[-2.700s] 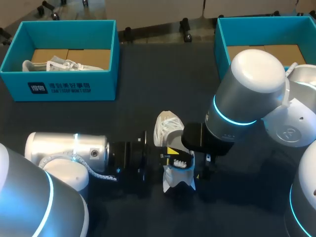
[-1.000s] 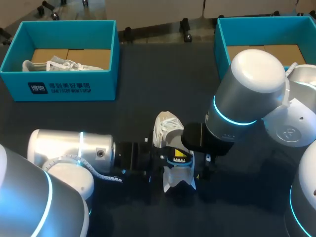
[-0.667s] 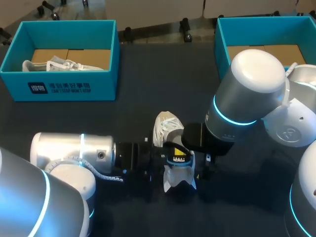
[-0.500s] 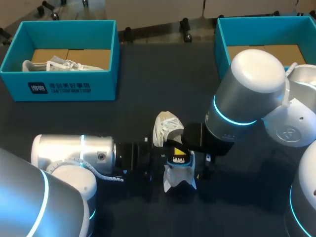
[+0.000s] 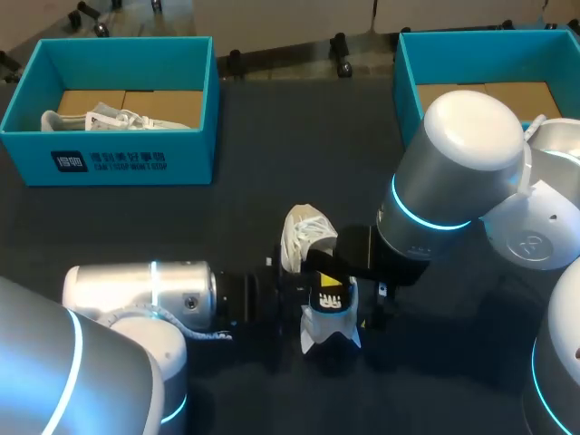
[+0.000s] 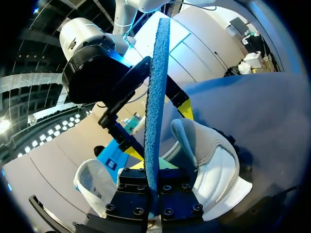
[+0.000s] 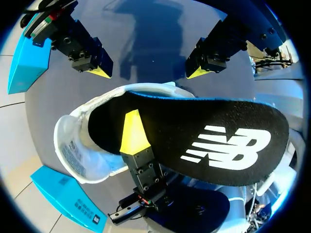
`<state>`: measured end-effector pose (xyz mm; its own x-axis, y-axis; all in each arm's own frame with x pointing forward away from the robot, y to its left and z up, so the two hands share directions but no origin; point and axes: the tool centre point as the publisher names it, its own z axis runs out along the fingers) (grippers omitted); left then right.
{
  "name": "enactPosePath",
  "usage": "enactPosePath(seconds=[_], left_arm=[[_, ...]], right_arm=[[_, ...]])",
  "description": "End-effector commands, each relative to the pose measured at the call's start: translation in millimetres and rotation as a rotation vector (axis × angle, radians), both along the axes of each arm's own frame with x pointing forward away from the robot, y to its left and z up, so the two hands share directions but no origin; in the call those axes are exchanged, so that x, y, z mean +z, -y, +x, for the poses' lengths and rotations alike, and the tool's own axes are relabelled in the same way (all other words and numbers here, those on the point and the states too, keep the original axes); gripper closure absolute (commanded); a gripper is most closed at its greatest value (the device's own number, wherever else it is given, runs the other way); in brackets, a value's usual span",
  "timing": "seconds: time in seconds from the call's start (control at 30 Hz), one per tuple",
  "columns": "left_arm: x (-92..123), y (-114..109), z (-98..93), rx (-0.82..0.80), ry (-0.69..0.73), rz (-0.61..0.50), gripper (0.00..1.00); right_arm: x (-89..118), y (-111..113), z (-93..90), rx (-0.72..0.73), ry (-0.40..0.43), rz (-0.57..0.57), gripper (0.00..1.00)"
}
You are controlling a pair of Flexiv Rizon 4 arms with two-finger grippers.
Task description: Take the shoe out of the shoebox, open the shoe tongue, remove and reinsert the insole, then place the shoe into the shoebox
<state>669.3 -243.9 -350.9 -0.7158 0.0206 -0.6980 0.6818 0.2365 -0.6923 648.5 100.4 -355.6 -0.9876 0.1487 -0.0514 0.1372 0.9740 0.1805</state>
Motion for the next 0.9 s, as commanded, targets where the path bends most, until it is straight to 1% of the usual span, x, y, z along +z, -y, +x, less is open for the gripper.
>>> enactPosePath(seconds=[0.03,0.1,0.17,0.2,0.23,0.37,0.43,0.57,0.8,0.9], left_arm=[[-1,2,0.6,0.002,-0.006,0.001,1.0],[2,1,-0.1,-0.01,-0.04,-0.004,1.0],[5,-1,-1.7,-0.012,-0.041,-0.006,1.0],[5,-1,-3.1,-0.013,-0.04,-0.007,0.95],[6,-2,-4.3,-0.016,-0.038,-0.009,0.77],[12,-4,-8.1,-0.021,-0.038,-0.019,0.74],[15,-5,-10.1,-0.022,-0.037,-0.025,0.74],[22,-7,-14.1,-0.026,-0.03,-0.037,0.76],[30,-10,-24.0,-0.038,-0.017,-0.055,0.75],[31,-11,-28.6,-0.041,-0.005,-0.06,0.73]], right_arm=[[-1,0,-0.2,0.0,0.0,0.001,0.0],[-1,0,-0.2,0.0,0.0,0.001,0.0],[-1,0,-0.2,0.0,0.0,0.001,0.0],[-1,0,-0.2,0.0,0.0,0.001,0.0],[-1,0,-0.2,0.0,0.0,0.001,0.0],[-1,0,-0.2,0.0,0.0,0.001,0.0],[-1,0,-0.2,0.0,0.0,0.001,0.0],[-1,0,-0.2,0.0,0.0,0.001,0.0],[-1,0,-0.2,0.0,0.0,0.001,0.0],[-1,0,-0.2,0.0,0.0,0.001,0.0]])
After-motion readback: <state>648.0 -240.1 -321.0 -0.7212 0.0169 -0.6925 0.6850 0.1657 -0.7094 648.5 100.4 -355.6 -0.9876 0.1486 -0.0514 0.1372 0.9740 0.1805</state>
